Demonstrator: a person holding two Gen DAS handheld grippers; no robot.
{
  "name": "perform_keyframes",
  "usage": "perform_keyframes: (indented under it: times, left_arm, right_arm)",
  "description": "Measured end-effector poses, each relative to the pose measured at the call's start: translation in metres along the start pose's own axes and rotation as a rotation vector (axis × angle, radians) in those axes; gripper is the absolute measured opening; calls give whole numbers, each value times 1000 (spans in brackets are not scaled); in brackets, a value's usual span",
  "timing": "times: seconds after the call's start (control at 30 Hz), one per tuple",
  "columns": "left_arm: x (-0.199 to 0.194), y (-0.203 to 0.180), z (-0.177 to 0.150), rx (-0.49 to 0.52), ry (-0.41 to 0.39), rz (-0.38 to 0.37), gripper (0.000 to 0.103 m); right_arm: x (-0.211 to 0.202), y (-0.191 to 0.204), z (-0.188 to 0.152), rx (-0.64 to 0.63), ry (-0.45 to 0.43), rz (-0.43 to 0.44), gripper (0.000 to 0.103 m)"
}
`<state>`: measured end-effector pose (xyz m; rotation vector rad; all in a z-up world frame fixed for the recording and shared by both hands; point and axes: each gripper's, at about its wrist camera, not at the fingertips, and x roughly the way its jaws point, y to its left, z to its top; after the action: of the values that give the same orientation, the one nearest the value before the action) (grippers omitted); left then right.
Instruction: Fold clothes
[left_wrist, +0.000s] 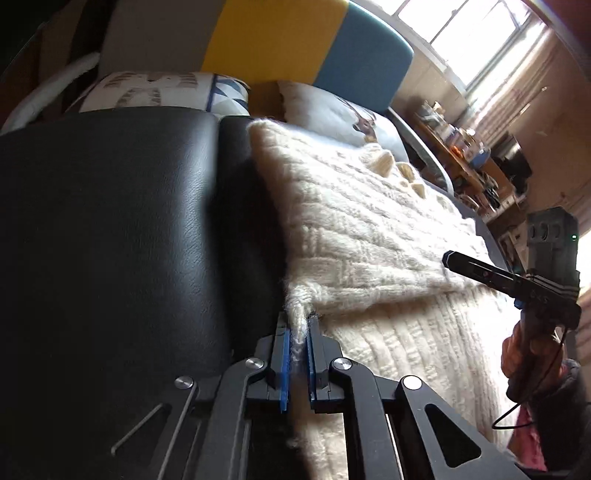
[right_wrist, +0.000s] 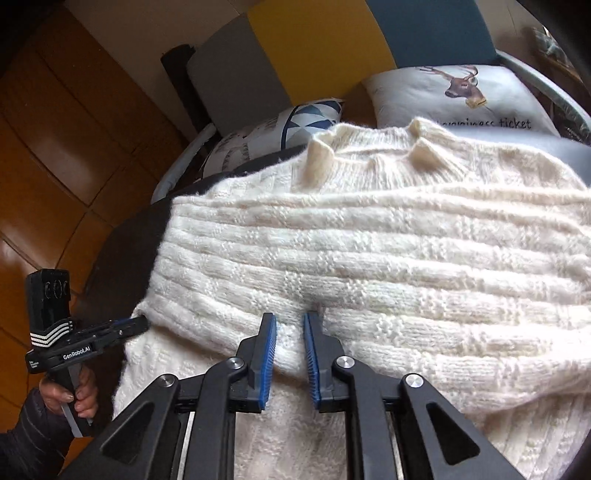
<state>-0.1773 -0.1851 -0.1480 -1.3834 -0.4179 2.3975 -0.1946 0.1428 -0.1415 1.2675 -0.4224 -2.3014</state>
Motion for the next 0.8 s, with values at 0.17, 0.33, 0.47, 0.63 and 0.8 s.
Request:
perform_keyframes:
  times: [0.17, 0.33, 0.47, 0.63, 0.8]
  left_arm:
    - [-4, 8, -11, -106, -47, -3, 7]
    - [-35, -8, 4, -101, -95, -54, 8]
    - [-51, -38, 45, -37, -158, -209, 38]
    - [0, -102, 114, 86, -92, -326, 55]
    - [94, -162, 165, 133, 98, -390, 55]
  right_arm:
    - [6, -13, 5, 40, -14, 50, 12]
    - [-26, -26, 21, 68, -67, 82, 21]
    - [-49, -41, 49, 50, -130, 12, 21]
    - [-46, -64, 62, 9, -81, -109, 21]
    - [-25, -75, 46, -44, -54, -100, 21]
